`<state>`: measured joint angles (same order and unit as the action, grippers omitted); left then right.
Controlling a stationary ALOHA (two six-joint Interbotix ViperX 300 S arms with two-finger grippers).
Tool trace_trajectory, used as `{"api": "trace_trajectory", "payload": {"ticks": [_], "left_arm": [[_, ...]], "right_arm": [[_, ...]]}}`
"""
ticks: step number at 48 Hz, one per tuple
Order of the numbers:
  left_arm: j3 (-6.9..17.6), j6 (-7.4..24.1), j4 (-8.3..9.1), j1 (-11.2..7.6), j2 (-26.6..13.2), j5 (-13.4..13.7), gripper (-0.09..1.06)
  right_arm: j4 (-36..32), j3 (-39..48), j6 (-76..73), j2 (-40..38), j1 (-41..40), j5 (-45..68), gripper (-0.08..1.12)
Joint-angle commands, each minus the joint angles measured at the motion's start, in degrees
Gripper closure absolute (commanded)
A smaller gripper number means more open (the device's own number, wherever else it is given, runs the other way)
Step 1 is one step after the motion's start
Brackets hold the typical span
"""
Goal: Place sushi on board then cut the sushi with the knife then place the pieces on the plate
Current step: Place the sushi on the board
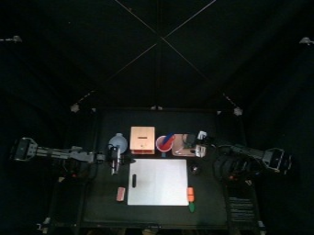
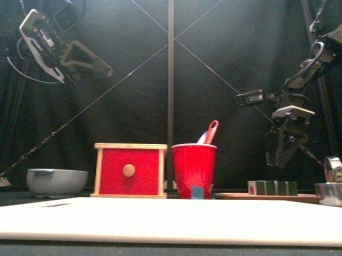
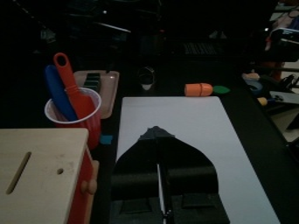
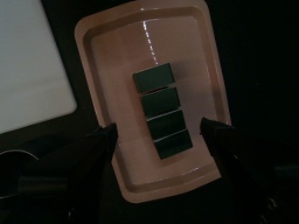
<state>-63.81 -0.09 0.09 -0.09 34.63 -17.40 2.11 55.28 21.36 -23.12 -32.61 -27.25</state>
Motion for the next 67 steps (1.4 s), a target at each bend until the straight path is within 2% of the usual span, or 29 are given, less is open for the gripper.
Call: {"api": "trace_trajectory", "payload": {"ticks": [1, 13, 21, 37, 44, 51, 55, 67], "left_arm": [[1.4, 0.0, -0.44, 0.18, -0.1, -0.5, 0.99], [1.1, 0.0, -1.85, 0.18, -0.1, -0.5, 0.99], [0.9, 0.1, -2.55, 0.26, -0.1, -0.4, 0.99], [0.7, 0.0, -2.55, 0.26, -0.1, -0.4, 0.99], [0.6, 0.0, -2.55, 0.26, -0.1, -0.3, 0.99], [0.6, 0.1, -2.55, 0.26, -0.1, -0.3, 0.99], [0.6, 0.0, -2.55, 0.26, -0.1, -0.2, 0.99], [0.4, 0.1, -2.55, 0.26, -0.1, -0.1, 0.99]], "right_arm": [[3.6, -1.8, 4.4, 2.2, -1.7, 1.1, 0.02], [9.9, -2.8, 13.8, 9.1, -4.2, 3.0, 0.02], [10.6, -3.4, 15.7, 12.6, -5.4, 4.7, 0.02], [10.5, -3.0, 15.7, 15.2, -5.8, 5.6, 0.04], [10.3, -2.9, 15.6, 15.3, -5.8, 5.7, 0.15], [10.5, -2.9, 15.5, 15.3, -5.9, 5.5, 0.36], [10.7, -3.3, 14.2, 14.8, -5.8, 5.0, 0.43], [14.2, -4.8, 9.6, 9.8, -5.4, -1.1, 0.45]]}}
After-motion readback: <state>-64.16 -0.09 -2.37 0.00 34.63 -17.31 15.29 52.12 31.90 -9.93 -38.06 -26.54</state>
